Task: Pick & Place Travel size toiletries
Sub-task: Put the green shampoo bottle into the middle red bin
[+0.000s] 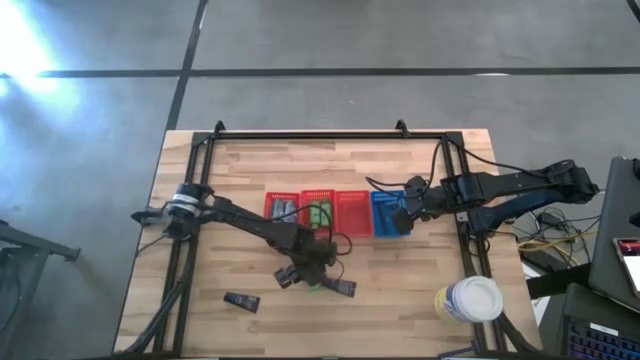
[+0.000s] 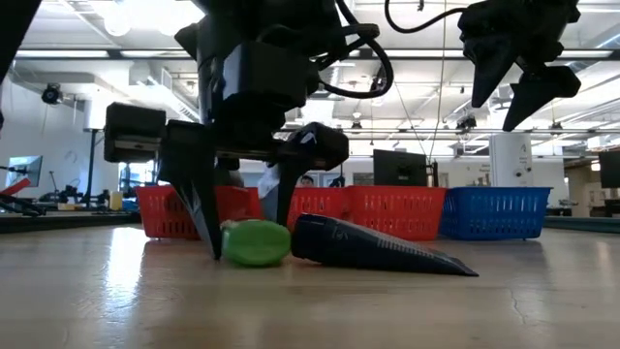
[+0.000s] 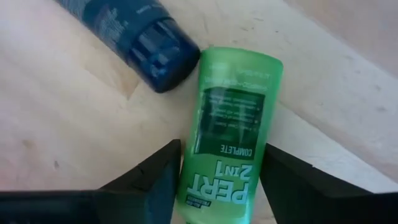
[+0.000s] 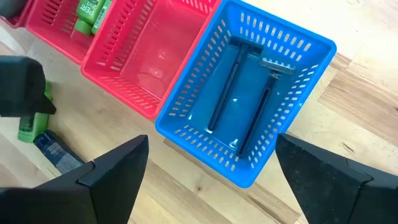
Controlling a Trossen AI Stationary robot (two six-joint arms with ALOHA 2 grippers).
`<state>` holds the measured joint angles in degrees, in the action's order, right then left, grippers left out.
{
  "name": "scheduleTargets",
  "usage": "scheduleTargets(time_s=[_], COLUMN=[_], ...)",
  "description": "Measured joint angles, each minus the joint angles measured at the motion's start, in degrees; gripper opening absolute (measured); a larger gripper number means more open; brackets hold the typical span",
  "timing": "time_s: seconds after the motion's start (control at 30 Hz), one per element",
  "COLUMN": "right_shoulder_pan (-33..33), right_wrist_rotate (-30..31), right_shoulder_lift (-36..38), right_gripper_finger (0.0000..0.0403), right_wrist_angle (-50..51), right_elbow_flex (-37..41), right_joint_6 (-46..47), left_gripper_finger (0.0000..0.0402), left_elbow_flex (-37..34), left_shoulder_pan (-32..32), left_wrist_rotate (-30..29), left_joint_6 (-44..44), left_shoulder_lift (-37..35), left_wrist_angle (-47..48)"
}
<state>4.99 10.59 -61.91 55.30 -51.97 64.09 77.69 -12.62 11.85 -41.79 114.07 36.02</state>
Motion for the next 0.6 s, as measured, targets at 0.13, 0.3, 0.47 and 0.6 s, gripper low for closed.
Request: scheduleTargets(time_s=[0.13, 0.3, 0.47, 0.6], right_shoulder_pan=[0.00, 0.00, 0.01, -0.02], right_wrist_rotate=[0.02, 0.05, 1.64, 2.89], right_shoulder_lift=[0.00, -0.02, -0.02, -0.02], right_gripper_finger=[0.0346, 0.0331, 0.0322, 0.0326], right_wrist_angle=[-0.01, 0.08, 0.21, 0.21], right_elbow_flex=[0.01, 0.01, 0.01, 0.01], right_joint_6=[-0.18, -0.06, 0.29, 1.06], left_gripper_finger=[0.0167, 0.0139, 0.0140, 0.0140], left_elbow_flex=[0.21, 1.36, 1.54, 0.03], left_shoulder_pan=[0.17, 1.52, 4.61, 8.98], left_wrist_rotate=[-0.64, -5.67, -14.23, -26.90], left_joint_6=[5.96, 24.91, 47.39, 64.68], left_shoulder_lift=[-0.88, -3.88, -10.84, -15.41], left_wrist_angle=[1.30, 2.20, -1.24, -6.13])
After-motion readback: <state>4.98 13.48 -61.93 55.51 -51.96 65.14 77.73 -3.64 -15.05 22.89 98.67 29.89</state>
